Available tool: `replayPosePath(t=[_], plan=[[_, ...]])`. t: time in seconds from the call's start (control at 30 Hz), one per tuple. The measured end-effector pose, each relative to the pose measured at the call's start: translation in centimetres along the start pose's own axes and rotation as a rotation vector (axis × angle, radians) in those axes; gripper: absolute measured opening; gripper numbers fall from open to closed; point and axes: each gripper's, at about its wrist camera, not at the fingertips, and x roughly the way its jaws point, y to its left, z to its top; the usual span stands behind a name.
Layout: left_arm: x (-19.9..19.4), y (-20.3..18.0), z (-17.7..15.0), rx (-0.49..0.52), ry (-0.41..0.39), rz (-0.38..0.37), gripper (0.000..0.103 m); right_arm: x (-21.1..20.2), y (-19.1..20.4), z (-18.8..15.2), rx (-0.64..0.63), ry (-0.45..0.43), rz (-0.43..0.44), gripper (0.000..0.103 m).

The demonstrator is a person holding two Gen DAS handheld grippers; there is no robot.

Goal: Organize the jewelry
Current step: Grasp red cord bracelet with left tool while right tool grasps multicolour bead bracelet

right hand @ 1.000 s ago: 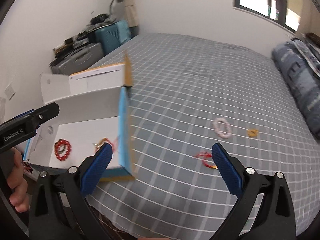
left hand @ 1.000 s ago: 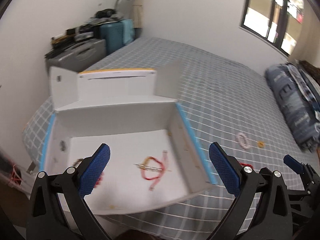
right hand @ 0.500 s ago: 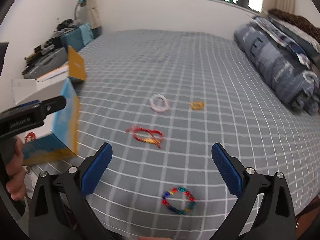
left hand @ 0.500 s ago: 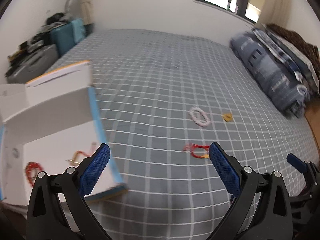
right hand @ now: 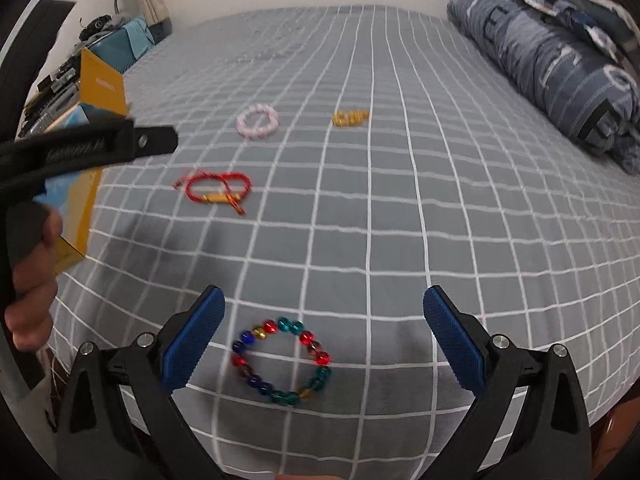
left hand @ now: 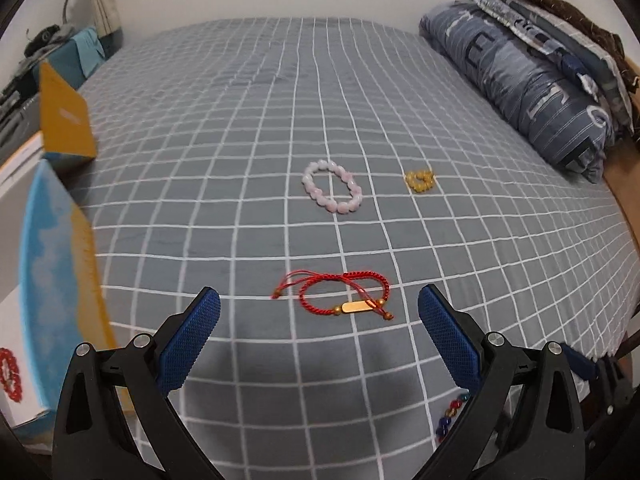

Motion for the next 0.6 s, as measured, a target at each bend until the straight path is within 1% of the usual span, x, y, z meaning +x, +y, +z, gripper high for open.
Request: replayPosePath(t=[0.2, 0.33, 0.6], plan=[[3.2, -1.0, -0.4, 0.040, 0.041, 0.019, 0.097, 1.8, -1.2, -1.8, 0.014, 0.050, 0.039, 0.096], [5.7, -0.9, -0.9, 0.028, 0.082, 0.020, 0.097, 2.8, -1.5, -2.5, 0.005, 0.079, 0.044, 0.096], [7.4, -1.7, -1.1, 0.024, 0.094, 0.005, 0.097, 3.4, -1.3, -2.7, -0.014, 0.105, 0.032, 0.096]])
